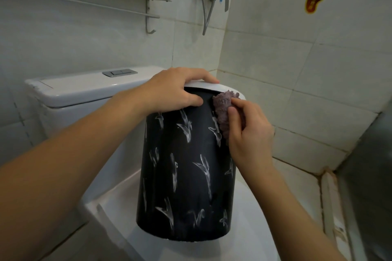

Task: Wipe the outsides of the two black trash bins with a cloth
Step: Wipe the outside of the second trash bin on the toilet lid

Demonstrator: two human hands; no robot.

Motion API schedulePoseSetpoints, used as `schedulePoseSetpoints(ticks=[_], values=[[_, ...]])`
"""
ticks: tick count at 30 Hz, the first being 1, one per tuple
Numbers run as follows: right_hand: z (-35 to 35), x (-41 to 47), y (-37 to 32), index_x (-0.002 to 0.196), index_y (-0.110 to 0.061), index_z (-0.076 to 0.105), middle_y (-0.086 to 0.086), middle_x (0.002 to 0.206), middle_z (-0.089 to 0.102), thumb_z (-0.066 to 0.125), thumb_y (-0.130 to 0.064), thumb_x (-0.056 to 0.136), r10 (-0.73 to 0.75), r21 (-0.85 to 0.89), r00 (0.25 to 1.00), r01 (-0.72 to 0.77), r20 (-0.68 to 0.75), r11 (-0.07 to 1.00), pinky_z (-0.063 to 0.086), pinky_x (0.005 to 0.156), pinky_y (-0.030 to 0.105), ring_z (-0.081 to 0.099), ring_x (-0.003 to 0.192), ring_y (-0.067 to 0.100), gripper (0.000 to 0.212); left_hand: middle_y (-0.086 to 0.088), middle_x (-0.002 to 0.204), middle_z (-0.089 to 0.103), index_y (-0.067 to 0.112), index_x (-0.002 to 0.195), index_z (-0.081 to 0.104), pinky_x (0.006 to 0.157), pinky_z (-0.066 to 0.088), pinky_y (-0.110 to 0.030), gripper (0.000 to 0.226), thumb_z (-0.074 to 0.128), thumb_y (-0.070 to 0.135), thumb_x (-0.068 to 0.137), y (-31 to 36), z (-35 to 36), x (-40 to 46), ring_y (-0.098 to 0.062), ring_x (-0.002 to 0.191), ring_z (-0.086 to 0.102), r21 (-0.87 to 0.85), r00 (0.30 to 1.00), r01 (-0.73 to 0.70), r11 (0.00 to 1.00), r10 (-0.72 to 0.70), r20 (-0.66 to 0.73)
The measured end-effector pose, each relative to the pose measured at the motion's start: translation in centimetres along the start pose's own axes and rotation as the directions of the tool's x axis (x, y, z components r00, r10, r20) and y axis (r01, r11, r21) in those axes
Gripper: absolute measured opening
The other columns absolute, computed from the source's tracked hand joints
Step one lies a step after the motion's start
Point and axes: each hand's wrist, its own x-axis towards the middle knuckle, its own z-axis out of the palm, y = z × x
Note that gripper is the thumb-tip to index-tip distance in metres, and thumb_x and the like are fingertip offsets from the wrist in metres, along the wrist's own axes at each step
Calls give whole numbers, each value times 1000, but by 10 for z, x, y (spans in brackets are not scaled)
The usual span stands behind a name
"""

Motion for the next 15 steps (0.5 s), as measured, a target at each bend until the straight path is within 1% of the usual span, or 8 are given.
schedulePoseSetpoints(ticks=[3, 5, 8, 10, 13, 15], values=[[-2, -2, -4, 112, -14, 68, -1, 104, 66, 54, -46, 95, -25, -29, 1000, 25, 18, 999, 46, 71, 28, 56, 86, 10, 39, 16, 122, 64, 62, 113, 57, 98, 49, -41, 51, 62, 39, 67, 1, 0, -2, -11, 109, 60, -1, 1000, 1, 1000, -1, -2], [-3, -3, -6, 112, -15, 69, -1, 104, 66, 56, -52, 89, -63, -48, 998, 63, 21, 997, 45, 70, 27, 56, 86, 10, 46, 15, 121, 65, 60, 113, 58, 98, 49, -41, 50, 63, 38, 68, -1, -1, -3, -11, 108, 60, 1, 1000, 0, 1000, 0, -8], [-4, -4, -5, 113, -16, 72, 1, 102, 66, 58, -44, 91, -175, -53, 984, 176, 36, 983, 48, 66, 27, 61, 81, 14, 38, 12, 120, 64, 54, 114, 60, 97, 49, -38, 45, 70, 26, 79, -5, -4, -2, -10, 106, 60, -12, 1000, -19, 1000, 19, -2], [-7, -8, -4, 113, -15, 72, 2, 101, 66, 60, -39, 92, -256, -50, 965, 259, 55, 965, 51, 63, 29, 62, 78, 17, 34, 10, 117, 64, 52, 114, 60, 95, 49, -34, 46, 70, 19, 83, -7, -5, -1, -11, 105, 59, -1, 999, -37, 999, 37, 8], [-10, -13, -3, 114, -14, 73, 5, 101, 65, 63, -35, 94, -358, -87, 927, 368, 112, 926, 53, 58, 34, 62, 73, 20, 31, 8, 112, 62, 52, 114, 59, 87, 48, -30, 45, 71, 18, 86, -6, -8, 2, -11, 100, 59, 3, 998, -34, 999, 34, 43], [-12, -9, -2, 115, -14, 72, 6, 101, 66, 65, -32, 94, -391, -123, 911, 407, 130, 905, 53, 57, 35, 62, 74, 21, 28, 10, 104, 60, 51, 115, 60, 79, 45, -26, 44, 70, 18, 87, -6, -9, 2, -8, 94, 59, -10, 998, -30, 999, 31, 60]])
